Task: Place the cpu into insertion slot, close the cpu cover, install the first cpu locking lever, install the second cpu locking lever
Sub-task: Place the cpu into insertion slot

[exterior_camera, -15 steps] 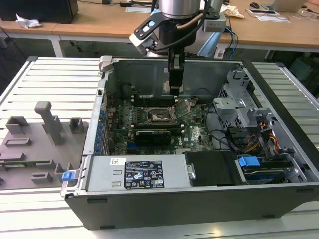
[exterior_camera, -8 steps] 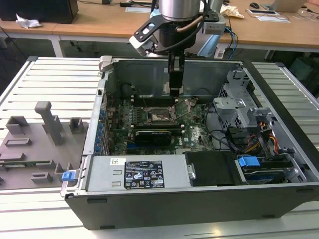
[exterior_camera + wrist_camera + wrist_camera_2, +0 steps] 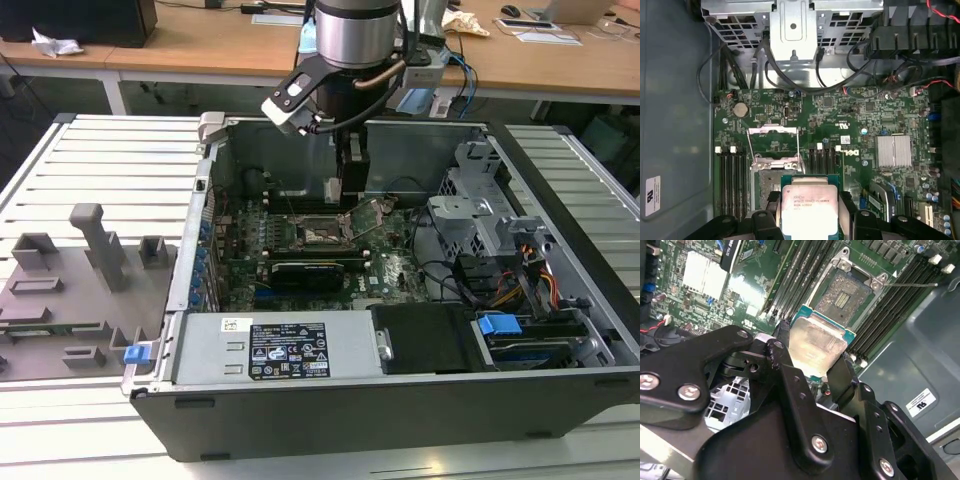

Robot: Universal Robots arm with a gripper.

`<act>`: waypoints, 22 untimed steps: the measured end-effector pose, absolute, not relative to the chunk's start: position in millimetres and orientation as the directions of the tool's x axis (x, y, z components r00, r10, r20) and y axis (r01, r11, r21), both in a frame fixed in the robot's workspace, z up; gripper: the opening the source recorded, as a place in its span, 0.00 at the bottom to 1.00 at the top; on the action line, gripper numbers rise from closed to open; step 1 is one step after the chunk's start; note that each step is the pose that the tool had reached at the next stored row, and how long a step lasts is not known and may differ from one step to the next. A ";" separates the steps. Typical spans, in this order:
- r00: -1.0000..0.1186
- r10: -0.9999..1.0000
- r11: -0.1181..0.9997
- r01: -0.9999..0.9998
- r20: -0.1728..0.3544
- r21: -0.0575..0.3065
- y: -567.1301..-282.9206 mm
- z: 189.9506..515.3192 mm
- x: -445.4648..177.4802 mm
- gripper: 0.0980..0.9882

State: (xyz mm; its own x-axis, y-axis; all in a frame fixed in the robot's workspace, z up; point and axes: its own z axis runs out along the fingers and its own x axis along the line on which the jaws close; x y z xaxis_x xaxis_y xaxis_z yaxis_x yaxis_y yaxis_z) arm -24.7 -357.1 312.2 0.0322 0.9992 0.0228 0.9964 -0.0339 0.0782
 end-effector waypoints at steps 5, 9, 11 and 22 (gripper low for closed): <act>0.032 0.999 -0.034 0.996 0.023 0.078 -357.1 309.7 -28.1 0.50; 0.032 0.999 -0.034 0.996 0.023 0.078 -357.1 307.7 -30.4 0.50; 0.032 0.999 -0.034 0.996 0.023 0.078 -357.1 307.1 -31.0 0.50; 0.032 0.999 -0.034 0.996 0.023 0.077 -357.1 303.8 -36.9 0.50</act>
State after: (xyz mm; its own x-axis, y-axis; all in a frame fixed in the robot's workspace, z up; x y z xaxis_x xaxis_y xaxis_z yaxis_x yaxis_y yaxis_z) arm -36.9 -357.1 303.8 0.0323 0.9992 0.0230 0.9965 -0.0340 0.0767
